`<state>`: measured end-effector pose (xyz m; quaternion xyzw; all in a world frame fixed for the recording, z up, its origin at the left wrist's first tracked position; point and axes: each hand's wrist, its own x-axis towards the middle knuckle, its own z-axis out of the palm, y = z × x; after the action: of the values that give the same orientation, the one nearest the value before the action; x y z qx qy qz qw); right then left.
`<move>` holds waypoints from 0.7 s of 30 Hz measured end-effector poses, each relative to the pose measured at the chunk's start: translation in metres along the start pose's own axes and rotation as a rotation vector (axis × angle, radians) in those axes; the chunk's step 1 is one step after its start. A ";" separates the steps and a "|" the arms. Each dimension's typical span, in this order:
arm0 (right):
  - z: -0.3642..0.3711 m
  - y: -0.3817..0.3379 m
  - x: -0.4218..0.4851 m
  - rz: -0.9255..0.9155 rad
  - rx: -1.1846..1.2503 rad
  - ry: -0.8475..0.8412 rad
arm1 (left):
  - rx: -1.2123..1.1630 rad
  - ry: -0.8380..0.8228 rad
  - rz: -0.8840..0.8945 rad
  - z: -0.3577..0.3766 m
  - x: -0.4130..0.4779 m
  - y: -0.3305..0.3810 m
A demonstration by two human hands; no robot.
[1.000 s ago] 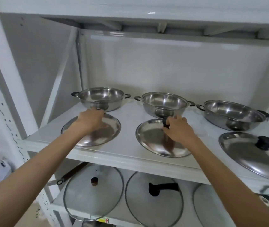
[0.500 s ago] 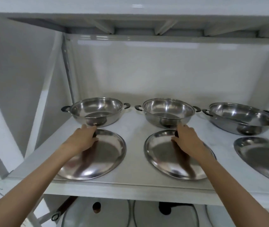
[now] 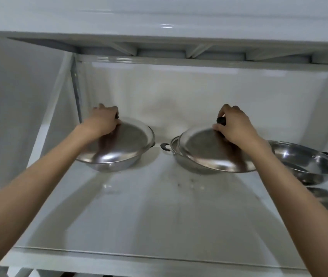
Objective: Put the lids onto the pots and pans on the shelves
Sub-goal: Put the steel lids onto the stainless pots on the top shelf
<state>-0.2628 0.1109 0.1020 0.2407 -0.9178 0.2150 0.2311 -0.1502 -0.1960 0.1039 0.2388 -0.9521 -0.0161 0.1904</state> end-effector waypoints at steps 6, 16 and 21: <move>0.070 0.011 0.040 0.036 -0.061 0.010 | 0.028 0.001 -0.017 0.069 0.050 -0.002; 0.146 0.030 0.068 0.027 -0.202 0.018 | 0.022 0.064 -0.070 0.121 0.081 -0.027; 0.154 0.035 0.077 0.022 -0.201 0.026 | -0.017 0.084 -0.085 0.130 0.085 -0.035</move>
<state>-0.3907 0.0342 0.0098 0.2032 -0.9344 0.1274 0.2635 -0.2513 -0.2736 0.0096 0.2781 -0.9320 -0.0222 0.2313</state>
